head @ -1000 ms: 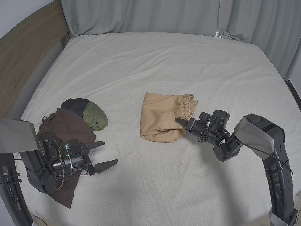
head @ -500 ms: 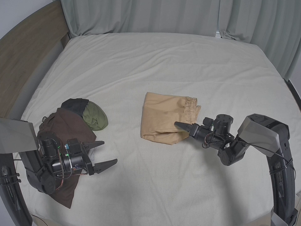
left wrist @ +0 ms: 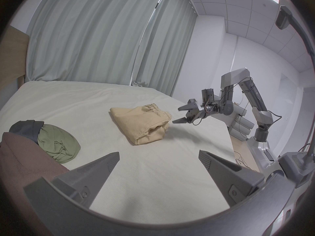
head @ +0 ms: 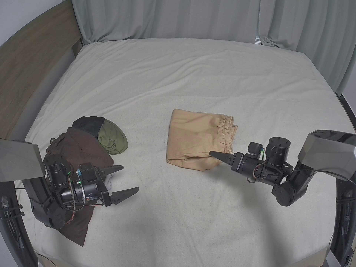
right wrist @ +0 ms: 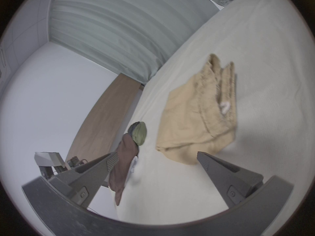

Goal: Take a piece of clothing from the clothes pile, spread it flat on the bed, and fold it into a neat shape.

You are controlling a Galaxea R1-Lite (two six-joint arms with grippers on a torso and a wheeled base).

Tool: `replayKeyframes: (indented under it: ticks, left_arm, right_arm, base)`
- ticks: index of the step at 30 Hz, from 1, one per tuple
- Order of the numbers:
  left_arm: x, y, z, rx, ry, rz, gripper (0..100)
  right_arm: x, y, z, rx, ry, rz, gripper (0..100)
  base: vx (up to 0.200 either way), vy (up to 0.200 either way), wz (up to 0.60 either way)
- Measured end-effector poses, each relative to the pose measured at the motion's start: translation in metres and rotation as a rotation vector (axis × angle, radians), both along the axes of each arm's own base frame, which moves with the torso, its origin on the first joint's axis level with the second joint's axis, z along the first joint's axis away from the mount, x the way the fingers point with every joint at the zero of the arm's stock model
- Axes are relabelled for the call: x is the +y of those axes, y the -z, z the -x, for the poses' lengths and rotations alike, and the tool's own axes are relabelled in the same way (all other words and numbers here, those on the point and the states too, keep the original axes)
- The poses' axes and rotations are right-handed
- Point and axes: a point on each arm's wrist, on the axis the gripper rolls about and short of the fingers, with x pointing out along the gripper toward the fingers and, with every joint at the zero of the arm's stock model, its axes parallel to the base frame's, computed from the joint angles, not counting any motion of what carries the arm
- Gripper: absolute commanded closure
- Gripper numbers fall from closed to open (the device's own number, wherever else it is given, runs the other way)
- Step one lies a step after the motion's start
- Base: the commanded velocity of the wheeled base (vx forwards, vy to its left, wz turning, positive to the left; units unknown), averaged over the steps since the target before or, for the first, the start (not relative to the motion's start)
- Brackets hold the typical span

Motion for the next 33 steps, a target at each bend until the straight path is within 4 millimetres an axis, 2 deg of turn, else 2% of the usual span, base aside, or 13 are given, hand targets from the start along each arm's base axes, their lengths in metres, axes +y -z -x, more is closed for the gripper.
replayKeyframes:
  ticks: [6,9,13,17,23,28,33]
  left_arm:
    - [0.000,-0.001,0.000,-0.004,0.001,0.001,0]
    - [0.000,-0.001,0.000,-0.005,0.001,0.001,0]
    - [0.000,-0.001,-0.001,-0.006,0.000,0.001,0]
    - [0.000,-0.001,-0.001,-0.007,-0.002,0.001,0]
    - [0.001,-0.001,-0.001,-0.007,-0.004,0.001,0]
    - [0.001,-0.001,-0.002,-0.008,-0.005,0.001,0]
    - [0.000,-0.001,-0.001,-0.007,-0.001,0.001,0]
  right_arm:
    - [0.004,-0.031,0.003,-0.059,-0.026,-0.041,0]
    - [0.007,-0.043,-0.005,-0.091,-0.026,-0.062,0]
    - [0.009,-0.047,-0.020,-0.117,-0.019,-0.076,0]
    - [0.009,-0.038,-0.038,-0.112,-0.004,-0.076,0]
    - [0.005,-0.012,-0.060,-0.079,0.021,-0.063,0]
    - [0.002,0.005,-0.066,-0.053,0.033,-0.053,0]
    - [-0.002,0.013,-0.067,-0.045,0.044,-0.049,0]
  base:
    - [0.000,0.000,0.00]
    - [0.000,0.000,0.00]
    - [0.000,0.000,0.00]
    - [0.000,0.000,0.00]
    - [0.000,0.000,0.00]
    - [0.000,0.000,0.00]
    - [0.000,0.000,0.00]
